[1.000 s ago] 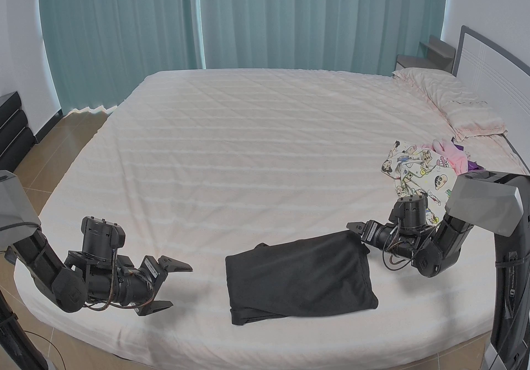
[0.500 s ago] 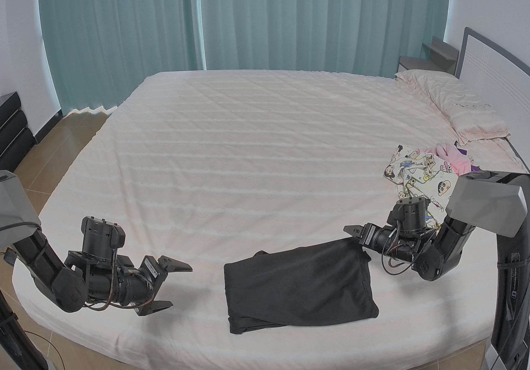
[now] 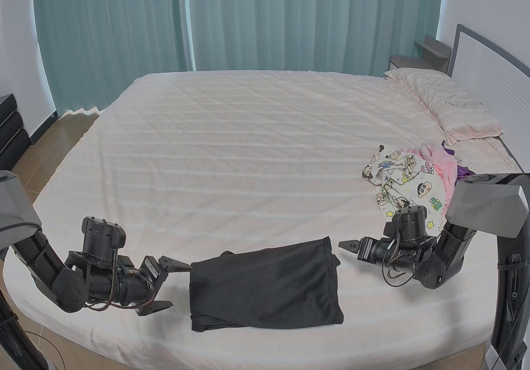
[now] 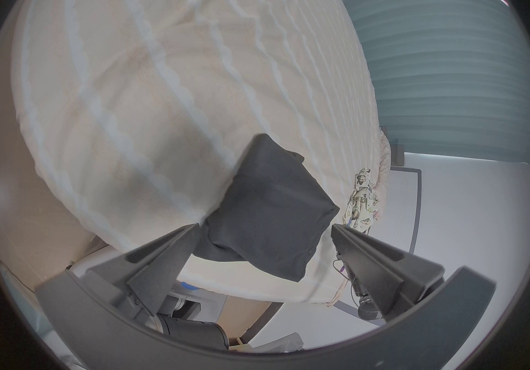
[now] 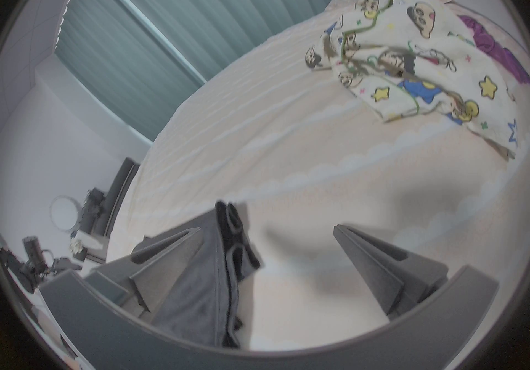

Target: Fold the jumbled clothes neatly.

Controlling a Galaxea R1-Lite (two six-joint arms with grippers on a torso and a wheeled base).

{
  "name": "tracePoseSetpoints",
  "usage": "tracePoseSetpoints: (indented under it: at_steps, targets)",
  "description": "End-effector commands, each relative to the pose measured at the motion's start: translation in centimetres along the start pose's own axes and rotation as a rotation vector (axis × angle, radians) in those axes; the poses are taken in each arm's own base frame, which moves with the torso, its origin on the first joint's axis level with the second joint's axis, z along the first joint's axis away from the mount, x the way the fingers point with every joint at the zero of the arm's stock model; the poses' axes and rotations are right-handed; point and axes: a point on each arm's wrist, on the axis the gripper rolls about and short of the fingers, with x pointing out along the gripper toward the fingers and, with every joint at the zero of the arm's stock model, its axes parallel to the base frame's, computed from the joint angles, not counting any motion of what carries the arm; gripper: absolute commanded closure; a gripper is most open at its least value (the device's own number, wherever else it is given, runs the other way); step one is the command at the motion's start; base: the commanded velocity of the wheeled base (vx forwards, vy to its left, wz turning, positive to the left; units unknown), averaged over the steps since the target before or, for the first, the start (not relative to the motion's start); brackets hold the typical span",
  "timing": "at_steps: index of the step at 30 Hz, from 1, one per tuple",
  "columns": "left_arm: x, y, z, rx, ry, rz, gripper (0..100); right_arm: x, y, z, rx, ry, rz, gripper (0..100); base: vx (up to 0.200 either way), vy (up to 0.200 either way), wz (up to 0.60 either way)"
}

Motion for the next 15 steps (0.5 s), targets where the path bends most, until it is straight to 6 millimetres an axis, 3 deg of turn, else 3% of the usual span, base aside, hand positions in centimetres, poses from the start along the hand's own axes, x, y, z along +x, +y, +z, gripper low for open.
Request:
tracePoseSetpoints:
  at_steps: [1,6,11,15]
  targets:
    - [0.1,-0.2,0.1,0.006,-0.02,0.003,0,-1.1,0.7,-1.5,-0.026,0.083,0.052,0,0.0,0.0,0.0]
    - [0.8,-0.5,-0.5,0.075,-0.067,0.044,0,-1.7,1.3,-3.4,-0.044,0.164,0.141,0,0.0,0.0,0.0]
    - [1.8,0.9,-0.1,0.298,-0.107,0.147,0,-0.8,1.8,-5.5,-0.078,0.178,0.188,0,0.0,0.0,0.0]
    - [2.9,2.3,-0.3,0.329,-0.085,0.186,0,-0.7,2.1,-5.6,-0.092,0.166,0.204,0,0.0,0.0,0.0]
